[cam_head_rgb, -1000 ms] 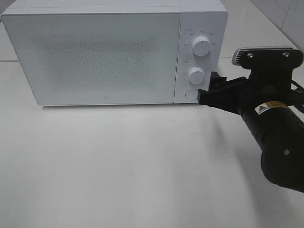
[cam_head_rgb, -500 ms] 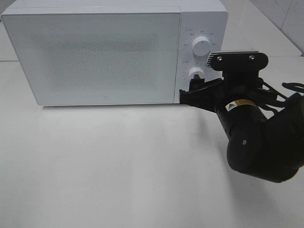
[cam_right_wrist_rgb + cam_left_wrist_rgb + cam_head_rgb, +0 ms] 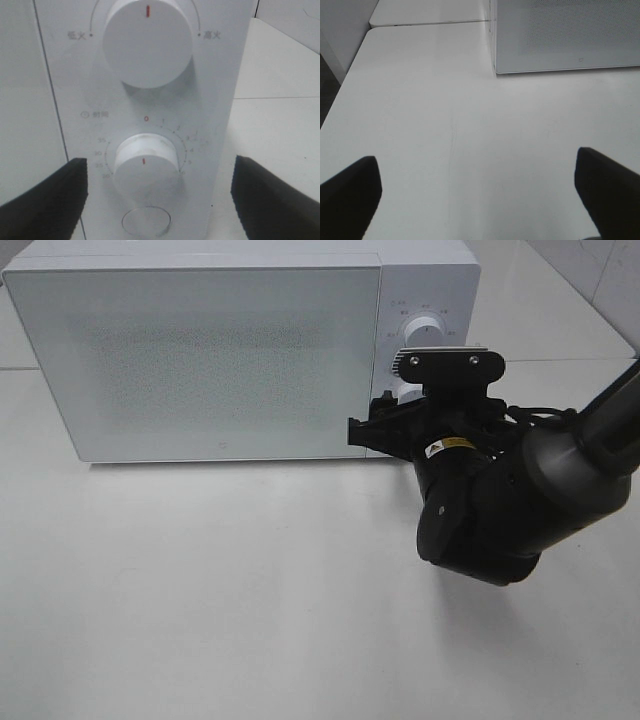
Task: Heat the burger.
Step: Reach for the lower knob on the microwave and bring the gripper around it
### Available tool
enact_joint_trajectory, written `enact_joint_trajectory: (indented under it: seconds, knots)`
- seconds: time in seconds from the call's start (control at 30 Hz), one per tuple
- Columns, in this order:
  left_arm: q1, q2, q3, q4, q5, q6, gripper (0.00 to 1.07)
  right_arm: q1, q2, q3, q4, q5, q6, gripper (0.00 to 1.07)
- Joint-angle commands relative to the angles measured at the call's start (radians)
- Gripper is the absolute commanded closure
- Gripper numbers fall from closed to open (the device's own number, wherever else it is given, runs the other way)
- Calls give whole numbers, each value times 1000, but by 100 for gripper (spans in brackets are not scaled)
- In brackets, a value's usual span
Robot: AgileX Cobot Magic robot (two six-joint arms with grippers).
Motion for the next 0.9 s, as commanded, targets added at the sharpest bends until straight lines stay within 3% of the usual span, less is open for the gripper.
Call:
enact_joint_trajectory:
  seconds: [0.03,0.43,0.9]
  knots:
    - [2,-20,2,-2,1,-5,9,-25,32,-43,-37,-188,-5,31]
    - [2,-20,2,-2,1,-3,9,-49,68,-107,-26,-188,-20,31]
    - [2,-20,2,-2,1,-3,9,-22,67,-106,11,-188,-19,32]
